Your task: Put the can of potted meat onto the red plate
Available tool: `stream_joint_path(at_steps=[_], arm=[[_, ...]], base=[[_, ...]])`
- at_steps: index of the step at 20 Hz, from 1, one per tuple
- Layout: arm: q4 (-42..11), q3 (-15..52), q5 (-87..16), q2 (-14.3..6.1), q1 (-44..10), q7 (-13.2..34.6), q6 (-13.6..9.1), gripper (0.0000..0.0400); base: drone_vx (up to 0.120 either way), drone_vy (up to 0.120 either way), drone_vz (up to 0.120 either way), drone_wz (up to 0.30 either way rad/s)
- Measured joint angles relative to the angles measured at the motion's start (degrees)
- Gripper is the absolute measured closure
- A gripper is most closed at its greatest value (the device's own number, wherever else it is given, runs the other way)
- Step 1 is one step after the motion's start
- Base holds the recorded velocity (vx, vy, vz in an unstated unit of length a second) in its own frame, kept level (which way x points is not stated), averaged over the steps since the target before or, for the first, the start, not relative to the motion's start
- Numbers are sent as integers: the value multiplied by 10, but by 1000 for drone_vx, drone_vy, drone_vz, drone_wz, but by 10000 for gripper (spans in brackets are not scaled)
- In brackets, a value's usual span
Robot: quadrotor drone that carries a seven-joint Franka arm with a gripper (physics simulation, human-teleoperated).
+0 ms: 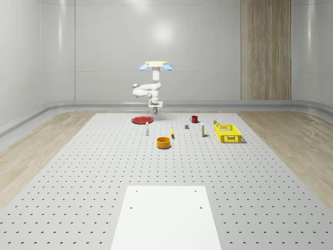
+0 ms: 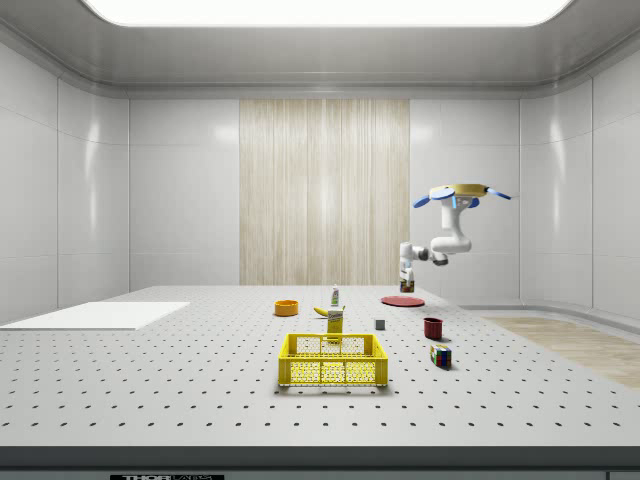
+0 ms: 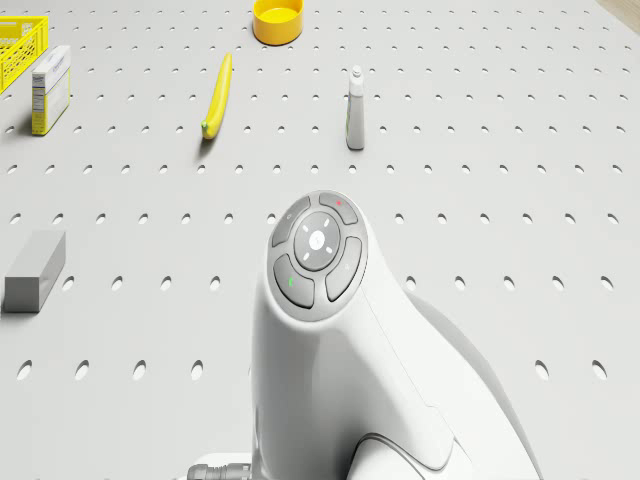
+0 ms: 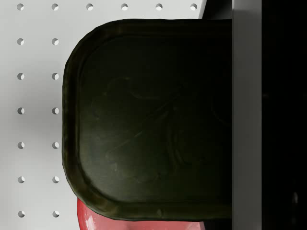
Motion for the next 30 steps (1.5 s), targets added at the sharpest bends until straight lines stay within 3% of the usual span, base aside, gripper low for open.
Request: stream_joint_path(at_steps=[14,22,30], arm=[[1,3,6,-14,-4,3,13,119],[1,4,9,-20,-6,5,19,119],[1,5,11,-27,-7,6,25,119]], base=[[0,-120,0,0],[0,-120,-85,0],[0,-120,-20,0]])
